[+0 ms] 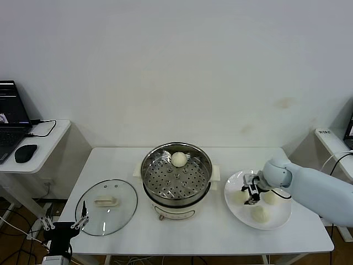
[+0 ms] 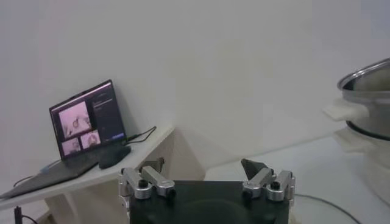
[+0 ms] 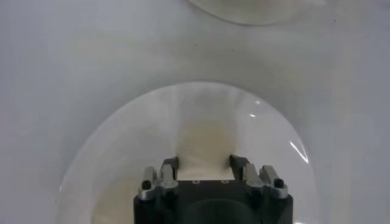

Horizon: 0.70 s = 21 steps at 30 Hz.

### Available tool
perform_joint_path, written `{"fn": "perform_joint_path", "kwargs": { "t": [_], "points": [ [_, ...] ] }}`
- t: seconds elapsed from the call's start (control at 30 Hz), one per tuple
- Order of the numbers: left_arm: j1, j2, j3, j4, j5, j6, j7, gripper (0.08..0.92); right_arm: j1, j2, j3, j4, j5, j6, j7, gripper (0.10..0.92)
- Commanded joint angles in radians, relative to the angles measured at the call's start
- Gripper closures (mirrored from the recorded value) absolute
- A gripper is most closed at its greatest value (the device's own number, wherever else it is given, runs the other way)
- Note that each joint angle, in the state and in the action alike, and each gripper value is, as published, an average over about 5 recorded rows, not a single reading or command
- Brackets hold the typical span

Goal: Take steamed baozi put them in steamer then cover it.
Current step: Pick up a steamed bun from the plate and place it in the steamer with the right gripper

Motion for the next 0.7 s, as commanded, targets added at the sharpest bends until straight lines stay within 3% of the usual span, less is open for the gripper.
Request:
{"fn": "perform_joint_path", "kwargs": {
  "t": [0.03,0.37,0.7],
  "points": [
    [-0.005,0.003,0.008,-0.011,0.001,0.003,0.001,0.177,0.239,-0.099,-0.075,0.101,0.118,-0.011,-0.032,0.474],
    [-0.008,0.010,0.020,-0.019,0.002,0.002,0.002,0.177,0.714,-0.077,-0.342,0.255,0.338,-0.092,-0.017,0.465],
    [-0.014,0.015,0.007,-0.013,-0.008,0.002,0.001,0.177,0.785,0.197,-0.401,0.269,0.557,-0.230,0.097,0.462]
  ]
}}
